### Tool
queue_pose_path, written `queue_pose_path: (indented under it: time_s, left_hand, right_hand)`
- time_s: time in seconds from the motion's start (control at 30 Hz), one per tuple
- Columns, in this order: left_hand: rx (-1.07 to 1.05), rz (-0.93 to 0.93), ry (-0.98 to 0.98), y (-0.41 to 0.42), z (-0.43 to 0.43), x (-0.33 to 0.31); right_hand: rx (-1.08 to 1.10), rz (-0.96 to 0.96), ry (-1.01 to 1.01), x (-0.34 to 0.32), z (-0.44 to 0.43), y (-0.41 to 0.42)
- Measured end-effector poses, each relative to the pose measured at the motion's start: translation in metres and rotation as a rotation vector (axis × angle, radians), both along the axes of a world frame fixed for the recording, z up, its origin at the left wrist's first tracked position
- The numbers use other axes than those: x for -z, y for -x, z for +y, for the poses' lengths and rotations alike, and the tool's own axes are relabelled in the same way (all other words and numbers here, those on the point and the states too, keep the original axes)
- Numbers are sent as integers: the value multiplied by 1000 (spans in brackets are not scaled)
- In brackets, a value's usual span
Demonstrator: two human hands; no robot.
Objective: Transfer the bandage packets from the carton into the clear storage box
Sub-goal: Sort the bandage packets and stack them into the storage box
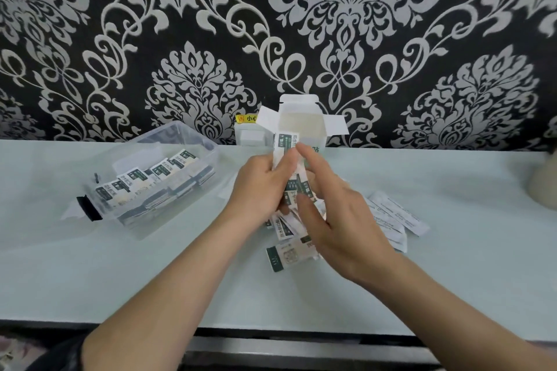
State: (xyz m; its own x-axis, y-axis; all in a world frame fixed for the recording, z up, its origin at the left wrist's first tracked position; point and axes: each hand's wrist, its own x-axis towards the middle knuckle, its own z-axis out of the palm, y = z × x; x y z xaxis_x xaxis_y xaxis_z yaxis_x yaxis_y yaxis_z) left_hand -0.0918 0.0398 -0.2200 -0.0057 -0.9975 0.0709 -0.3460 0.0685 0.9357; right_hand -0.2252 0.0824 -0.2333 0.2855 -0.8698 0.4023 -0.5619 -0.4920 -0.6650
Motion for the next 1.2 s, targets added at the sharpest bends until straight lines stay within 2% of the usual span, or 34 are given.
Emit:
queue_pose_path:
  time_s: [0.07, 0.17, 0.23, 0.3, 0.37, 0.43, 0.57, 0.63, 0.87, 1.03, 1.1, 1.2]
  left_hand:
    - [-20, -9, 18, 6, -3, 3]
    - [-35, 82, 33, 16, -4, -1]
    - [33, 84, 0, 24, 0, -3]
    - [132, 57, -58, 32, 6, -2]
    - [185, -1, -58, 38, 7, 2]
    - [174, -175, 3, 35, 2, 5]
    - [158, -867, 110, 25, -3, 17]
    - [145, -923, 102, 25, 1, 18]
    - [82, -616, -69, 20, -6, 13]
    - [-45, -333, -50, 3, -7, 0]
    - [-123, -145, -74, -9, -4, -8]
    - [-166, 279, -137, -14, 5, -12]
  right_hand:
    - [15, -101, -60, -3, 0, 6]
    - [184, -320, -166, -12, -8, 17]
    - [198, -536, -457, -20, -17, 29]
    - [72, -698, -741, -20, -24, 37]
    - [42, -722, -772, -18, -27, 43]
    - [94, -764, -711, -21, -33, 52]
    - [296, -874, -675, -29, -44, 78]
    - [337, -904, -684, -28, -42, 76]
    - [328, -1096, -767, -20, -43, 61]
    - [351, -1130, -776, -20, -45, 55]
    - [397, -1105, -737, -20, -46, 51]
    - [461, -1073, -716, -18, -43, 38]
